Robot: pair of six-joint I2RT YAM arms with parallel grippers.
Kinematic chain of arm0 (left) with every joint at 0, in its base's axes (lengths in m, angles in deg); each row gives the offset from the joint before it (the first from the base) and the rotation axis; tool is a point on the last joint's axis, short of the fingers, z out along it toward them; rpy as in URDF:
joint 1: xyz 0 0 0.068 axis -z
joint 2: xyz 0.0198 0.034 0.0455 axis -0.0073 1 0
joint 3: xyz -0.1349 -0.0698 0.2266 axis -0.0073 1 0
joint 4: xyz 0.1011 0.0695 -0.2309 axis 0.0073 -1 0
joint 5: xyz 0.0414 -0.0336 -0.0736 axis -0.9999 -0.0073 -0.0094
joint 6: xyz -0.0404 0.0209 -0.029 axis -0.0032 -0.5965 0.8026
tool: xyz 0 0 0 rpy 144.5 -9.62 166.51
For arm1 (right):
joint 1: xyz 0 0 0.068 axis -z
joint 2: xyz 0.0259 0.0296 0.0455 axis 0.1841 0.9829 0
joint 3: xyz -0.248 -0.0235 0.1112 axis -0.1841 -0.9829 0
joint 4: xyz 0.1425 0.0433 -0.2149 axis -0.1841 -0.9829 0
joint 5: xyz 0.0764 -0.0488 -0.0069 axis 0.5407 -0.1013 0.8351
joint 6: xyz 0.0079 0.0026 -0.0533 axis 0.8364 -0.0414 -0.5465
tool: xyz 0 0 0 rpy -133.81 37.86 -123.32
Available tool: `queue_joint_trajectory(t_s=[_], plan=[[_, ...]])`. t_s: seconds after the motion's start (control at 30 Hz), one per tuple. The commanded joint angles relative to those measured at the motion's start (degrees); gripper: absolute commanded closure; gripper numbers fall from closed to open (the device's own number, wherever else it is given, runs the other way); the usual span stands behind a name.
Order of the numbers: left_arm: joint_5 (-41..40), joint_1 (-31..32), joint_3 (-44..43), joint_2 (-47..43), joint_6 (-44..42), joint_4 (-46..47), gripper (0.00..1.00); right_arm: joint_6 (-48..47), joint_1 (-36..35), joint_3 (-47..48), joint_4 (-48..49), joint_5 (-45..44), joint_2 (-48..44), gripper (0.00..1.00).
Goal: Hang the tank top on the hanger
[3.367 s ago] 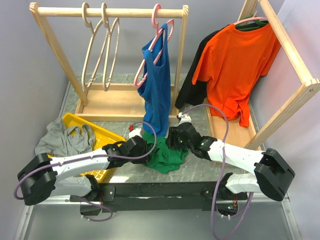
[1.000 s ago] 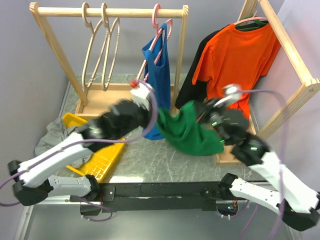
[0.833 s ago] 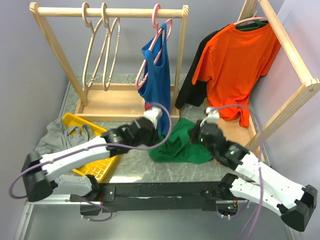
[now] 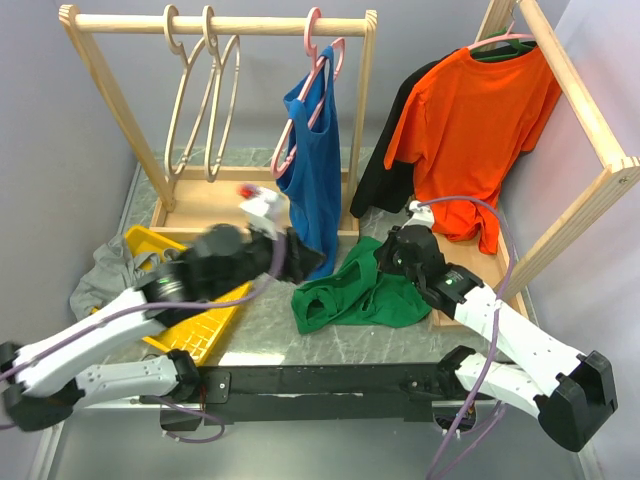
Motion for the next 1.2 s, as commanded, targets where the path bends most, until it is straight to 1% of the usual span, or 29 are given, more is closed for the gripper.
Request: queue_joint_trajectory(t_s=[0.0, 0.07, 0.1, 0.13, 0.2, 0.23, 0.33, 0.37, 0.4, 0.43, 0.47, 0.57, 0.6, 0.67, 0.77, 0.87, 0.93, 1.17], plan=[[-6.6, 0.2, -7.9, -7.5, -5.5, 6.7, 0.33, -0.1, 0.4, -1.3, 3.7, 2.9, -0.4, 1.0], [-14.1, 0.2, -11.2, -6.6, -7.3, 5.2, 0.33, 0.0, 0.5, -1.6, 3.9, 3.7, -0.4, 1.0], [-21.1, 0.2, -15.7, -5.7, -7.9, 3.6, 0.33, 0.0, 0.4, -1.7, 3.9, 3.8, -0.4, 1.0], [-24.7, 0.2, -17.9, -4.7, -9.5, 2.5, 0.33, -0.1, 0.4, -1.7, 3.9, 4.1, -0.4, 1.0], [-29.5, 0.2, -23.0, -2.1, -12.0, 2.0, 0.31, -0.3, 0.4, -1.9, 3.7, 4.2, -0.5, 1.0], [-34.3, 0.1, -24.5, -1.4, -14.8, 2.3, 0.28, -0.4, 0.4, -2.0, 3.8, 4.1, -0.5, 1.0], [-39.6, -2.2, -31.5, 3.0, -17.7, 0.6, 0.26, -0.5, 0.3, -2.3, 3.9, 4.4, -0.4, 1.0], [-39.5, -5.7, -33.8, 5.7, -17.2, -1.0, 0.27, -0.6, 0.4, -2.6, 4.0, 4.5, -0.5, 1.0], [-38.4, -8.2, -37.9, 7.0, -16.5, -5.2, 0.27, -0.6, 0.4, -2.7, 4.1, 4.6, -0.4, 1.0], [-36.3, -10.8, -39.5, 8.0, -14.9, -6.6, 0.27, -0.6, 0.4, -2.7, 4.1, 4.7, -0.5, 1.0], [-29.2, -16.3, -40.6, 9.3, -14.3, -7.4, 0.27, -0.6, 0.4, -2.7, 4.1, 4.8, -0.4, 1.0], [-22.3, -22.2, -44.1, 12.3, -14.0, -10.2, 0.26, -0.7, 0.3, -2.8, 4.4, 5.1, -0.3, 1.0], [-20.0, -23.4, -46.8, 13.4, -14.1, -11.4, 0.25, -0.7, 0.4, -2.7, 4.4, 5.4, 0.0, 1.0], [-16.3, -26.5, -49.8, 16.4, -13.7, -15.3, 0.26, -0.9, 0.4, -2.4, 4.3, 5.7, 0.3, 1.0], [-12.8, -29.8, -50.9, 17.4, -13.9, -16.3, 0.29, -1.2, 0.3, -1.6, 3.6, 5.9, 0.9, 1.0], [-9.3, -33.3, -51.5, 18.6, -13.3, -18.2, 0.34, -0.9, 0.4, -2.5, 4.3, 6.2, 0.3, 1.0], [-7.4, -34.6, -51.7, 19.4, -12.9, -18.9, 0.39, -0.7, 0.3, -3.0, 4.9, 6.5, 0.3, 1.0], [-4.3, -36.9, -50.4, 21.6, -13.9, -18.4, 0.41, -1.0, 0.4, -2.9, 4.8, 6.7, 0.2, 1.0]])
